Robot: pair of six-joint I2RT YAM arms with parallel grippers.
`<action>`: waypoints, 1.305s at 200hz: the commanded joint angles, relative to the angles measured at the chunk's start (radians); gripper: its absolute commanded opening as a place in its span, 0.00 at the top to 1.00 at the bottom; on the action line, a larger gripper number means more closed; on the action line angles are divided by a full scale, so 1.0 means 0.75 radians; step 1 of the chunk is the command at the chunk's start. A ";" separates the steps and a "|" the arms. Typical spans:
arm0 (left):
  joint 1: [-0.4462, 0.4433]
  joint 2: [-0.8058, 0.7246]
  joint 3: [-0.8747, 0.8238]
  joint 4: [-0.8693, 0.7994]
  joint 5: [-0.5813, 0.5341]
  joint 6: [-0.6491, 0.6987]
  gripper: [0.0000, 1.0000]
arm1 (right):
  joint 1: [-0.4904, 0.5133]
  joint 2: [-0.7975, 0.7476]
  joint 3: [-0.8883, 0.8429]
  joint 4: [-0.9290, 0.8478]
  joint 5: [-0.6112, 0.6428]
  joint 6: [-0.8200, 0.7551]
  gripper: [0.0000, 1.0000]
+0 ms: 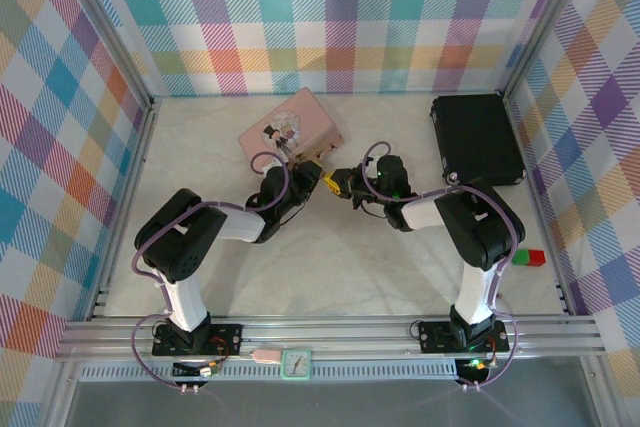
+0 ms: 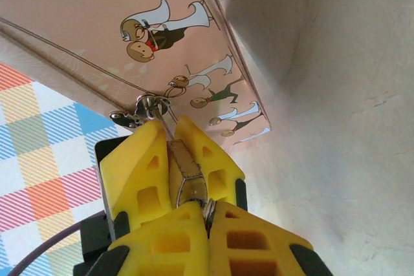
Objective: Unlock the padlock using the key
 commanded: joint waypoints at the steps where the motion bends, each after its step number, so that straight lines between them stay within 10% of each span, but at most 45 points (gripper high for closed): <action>1: -0.078 0.053 -0.024 0.465 0.123 0.078 1.00 | -0.032 0.015 0.079 0.189 0.014 0.199 1.00; 91: -0.051 0.143 0.029 0.571 0.143 0.242 1.00 | 0.002 0.078 0.167 0.670 0.316 1.083 1.00; 261: -0.064 0.078 0.037 0.210 -0.052 0.119 1.00 | -0.004 0.250 0.095 0.668 0.107 0.493 0.96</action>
